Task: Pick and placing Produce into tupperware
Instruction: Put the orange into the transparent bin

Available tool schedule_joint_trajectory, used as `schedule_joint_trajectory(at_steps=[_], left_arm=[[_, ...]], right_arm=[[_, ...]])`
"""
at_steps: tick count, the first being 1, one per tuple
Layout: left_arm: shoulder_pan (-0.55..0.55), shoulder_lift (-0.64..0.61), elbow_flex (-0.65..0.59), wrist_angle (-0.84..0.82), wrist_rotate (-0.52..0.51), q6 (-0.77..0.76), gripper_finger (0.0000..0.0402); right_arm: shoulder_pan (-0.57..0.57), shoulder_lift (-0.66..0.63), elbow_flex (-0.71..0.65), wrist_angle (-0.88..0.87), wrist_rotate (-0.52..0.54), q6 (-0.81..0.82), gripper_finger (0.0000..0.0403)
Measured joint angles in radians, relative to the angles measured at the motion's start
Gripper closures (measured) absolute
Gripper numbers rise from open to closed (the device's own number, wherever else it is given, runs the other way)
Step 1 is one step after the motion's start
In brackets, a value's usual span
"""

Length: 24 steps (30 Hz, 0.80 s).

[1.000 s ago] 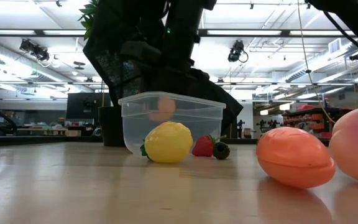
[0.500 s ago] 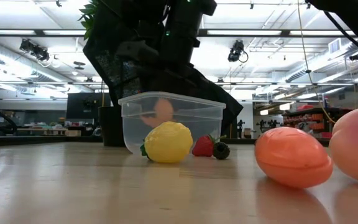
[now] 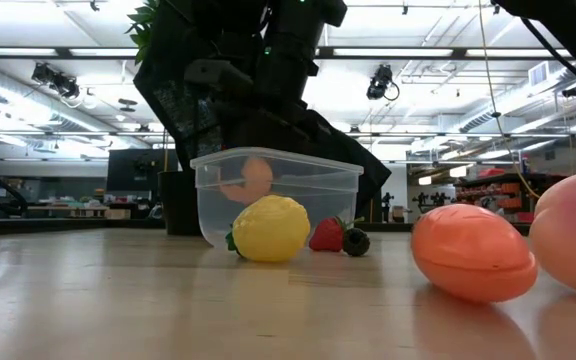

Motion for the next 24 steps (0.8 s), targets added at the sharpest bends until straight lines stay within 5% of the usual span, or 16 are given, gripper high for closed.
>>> schedule_joint_trajectory(at_steps=[24], left_arm=[[0.0, 0.0, 0.0, 0.0, 0.0, 0.001, 0.038]], right_arm=[[0.0, 0.0, 0.0, 0.011, -0.033, -0.033, 0.0139]])
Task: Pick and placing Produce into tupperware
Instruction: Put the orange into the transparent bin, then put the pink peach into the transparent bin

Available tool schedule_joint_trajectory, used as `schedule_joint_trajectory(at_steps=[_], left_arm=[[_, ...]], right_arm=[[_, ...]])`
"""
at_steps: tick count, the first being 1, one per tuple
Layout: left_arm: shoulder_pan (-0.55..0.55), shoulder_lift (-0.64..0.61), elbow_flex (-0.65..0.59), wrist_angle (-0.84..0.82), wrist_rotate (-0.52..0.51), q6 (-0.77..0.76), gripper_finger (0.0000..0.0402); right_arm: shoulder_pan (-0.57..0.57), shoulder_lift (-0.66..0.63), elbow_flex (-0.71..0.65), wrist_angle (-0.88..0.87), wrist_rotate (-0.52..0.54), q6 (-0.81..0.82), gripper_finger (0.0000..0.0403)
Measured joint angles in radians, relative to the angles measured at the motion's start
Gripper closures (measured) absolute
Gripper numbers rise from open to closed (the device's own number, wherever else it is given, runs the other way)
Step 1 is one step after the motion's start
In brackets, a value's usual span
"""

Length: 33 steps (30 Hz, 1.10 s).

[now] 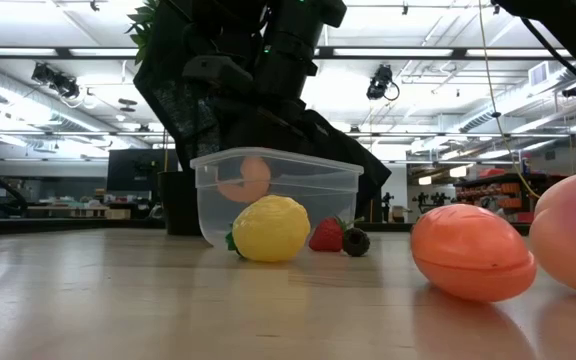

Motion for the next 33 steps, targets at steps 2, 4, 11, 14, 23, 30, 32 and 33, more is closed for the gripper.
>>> schedule_joint_trajectory(at_steps=[2, 4, 11, 14, 23, 30, 32, 33], left_arm=[[0.0, 0.0, 0.0, 0.0, 0.0, 0.003, 0.0383], [0.0, 0.0, 0.0, 0.0, 0.0, 0.004, 0.0387], [0.0, 0.0, 0.0, 0.0, 0.0, 0.006, 0.0385], [0.0, 0.0, 0.0, 0.0, 0.0, 0.006, 0.038], [0.0, 0.0, 0.0, 0.0, 0.0, 0.006, 0.0389], [0.0, 0.0, 0.0, 0.0, 0.0, 0.006, 0.0382], [0.0, 0.0, 0.0, 0.0, 0.0, 0.006, 0.0379], [0.0, 0.0, 0.0, -0.001, 0.0, 0.006, 0.0378]], right_arm=[[0.0, 0.0, 0.0, 0.0, -0.008, -0.009, 0.0139], [0.0, 0.0, 0.0, 0.0, -0.015, -0.015, 0.0139], [0.002, 0.0, 0.0, 0.022, -0.016, -0.061, 0.0118], [0.003, 0.0, 0.0, 0.026, -0.022, -0.061, 0.01], [0.003, -0.007, 0.0, 0.003, -0.02, -0.048, 0.0088], [-0.009, -0.092, 0.003, -0.153, -0.003, -0.093, 0.0098], [-0.01, -0.12, 0.003, -0.203, 0.023, -0.095, 0.0099], [-0.01, -0.138, 0.003, -0.225, 0.03, -0.095, 0.01]])
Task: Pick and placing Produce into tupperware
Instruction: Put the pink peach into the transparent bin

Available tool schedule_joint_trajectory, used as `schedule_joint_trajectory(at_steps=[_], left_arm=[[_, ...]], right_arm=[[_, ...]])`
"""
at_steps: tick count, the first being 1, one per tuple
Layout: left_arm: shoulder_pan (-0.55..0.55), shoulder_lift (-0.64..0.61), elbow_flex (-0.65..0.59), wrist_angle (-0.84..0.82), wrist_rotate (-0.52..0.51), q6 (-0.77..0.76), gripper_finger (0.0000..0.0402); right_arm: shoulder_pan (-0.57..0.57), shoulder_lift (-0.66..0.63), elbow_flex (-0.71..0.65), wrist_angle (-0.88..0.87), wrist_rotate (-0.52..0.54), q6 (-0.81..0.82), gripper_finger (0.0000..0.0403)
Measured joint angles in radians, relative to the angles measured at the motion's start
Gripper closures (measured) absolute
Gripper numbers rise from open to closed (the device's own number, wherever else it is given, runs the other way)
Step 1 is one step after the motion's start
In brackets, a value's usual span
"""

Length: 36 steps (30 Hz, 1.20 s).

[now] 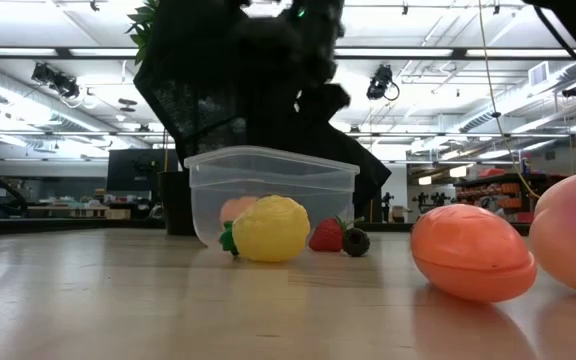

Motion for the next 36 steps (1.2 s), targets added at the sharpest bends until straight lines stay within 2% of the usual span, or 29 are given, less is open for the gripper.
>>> schedule_joint_trajectory(at_steps=[8, 18, 22, 27, 30, 33, 36], left_arm=[[0.0, 0.0, 0.0, 0.001, 0.0, 0.0, 0.0386], [0.0, 0.0, 0.0, 0.0, 0.0, 0.001, 0.0382], [0.0, 0.0, 0.0, 0.0, 0.0, 0.001, 0.0377], [0.0, 0.0, 0.0, 0.001, 0.0, 0.002, 0.0382], [0.0, 0.0, 0.0, 0.001, 0.0, 0.002, 0.0386], [0.0, 0.0, 0.0, 0.001, 0.0, 0.001, 0.0387], [0.0, 0.0, 0.0, 0.001, 0.0, 0.001, 0.0384]], right_arm=[[0.072, -0.106, 0.0, -0.103, -0.017, 0.06, 0.0105], [0.304, -0.109, -0.018, -0.166, -0.024, 0.165, 0.0108], [0.401, -0.123, -0.123, -0.093, -0.006, 0.189, 0.0108], [0.545, -0.206, -0.295, -0.013, -0.007, 0.205, 0.0108], [0.617, -0.279, -0.411, 0.049, 0.053, 0.265, 0.0113], [0.664, -0.344, -0.508, 0.124, 0.103, 0.307, 0.0121], [0.685, -0.379, -0.592, 0.212, 0.116, 0.263, 0.0126]])
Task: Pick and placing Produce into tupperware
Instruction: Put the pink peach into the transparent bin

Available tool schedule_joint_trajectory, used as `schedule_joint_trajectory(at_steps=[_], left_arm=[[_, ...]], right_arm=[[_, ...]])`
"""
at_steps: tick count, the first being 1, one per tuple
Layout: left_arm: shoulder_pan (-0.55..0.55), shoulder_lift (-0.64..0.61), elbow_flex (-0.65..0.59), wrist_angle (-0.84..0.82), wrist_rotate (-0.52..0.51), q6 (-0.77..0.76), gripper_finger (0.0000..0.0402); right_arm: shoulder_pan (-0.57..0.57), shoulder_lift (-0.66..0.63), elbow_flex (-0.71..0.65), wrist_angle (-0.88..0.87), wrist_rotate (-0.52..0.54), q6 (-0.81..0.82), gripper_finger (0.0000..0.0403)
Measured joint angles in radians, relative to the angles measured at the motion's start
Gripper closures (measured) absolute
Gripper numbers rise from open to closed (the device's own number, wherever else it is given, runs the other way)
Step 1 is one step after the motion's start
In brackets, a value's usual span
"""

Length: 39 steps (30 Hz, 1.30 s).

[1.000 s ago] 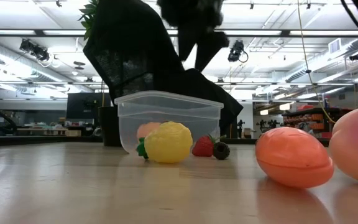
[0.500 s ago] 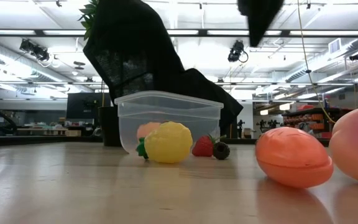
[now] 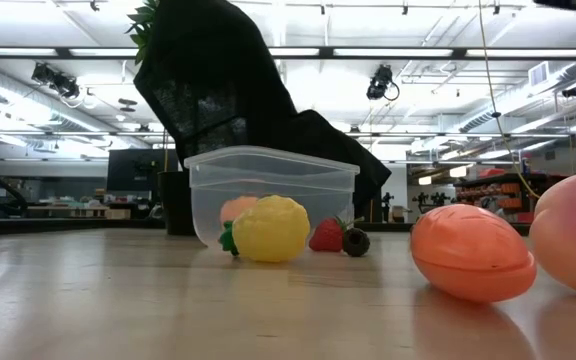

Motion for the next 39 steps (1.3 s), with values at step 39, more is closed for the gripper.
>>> schedule_joint_trajectory(at_steps=[39], left_arm=[[0.0, 0.0, 0.0, 0.001, 0.0, -0.016, 0.0383]], right_arm=[[-0.128, 0.108, -0.06, 0.257, -0.165, -0.946, 0.0068]])
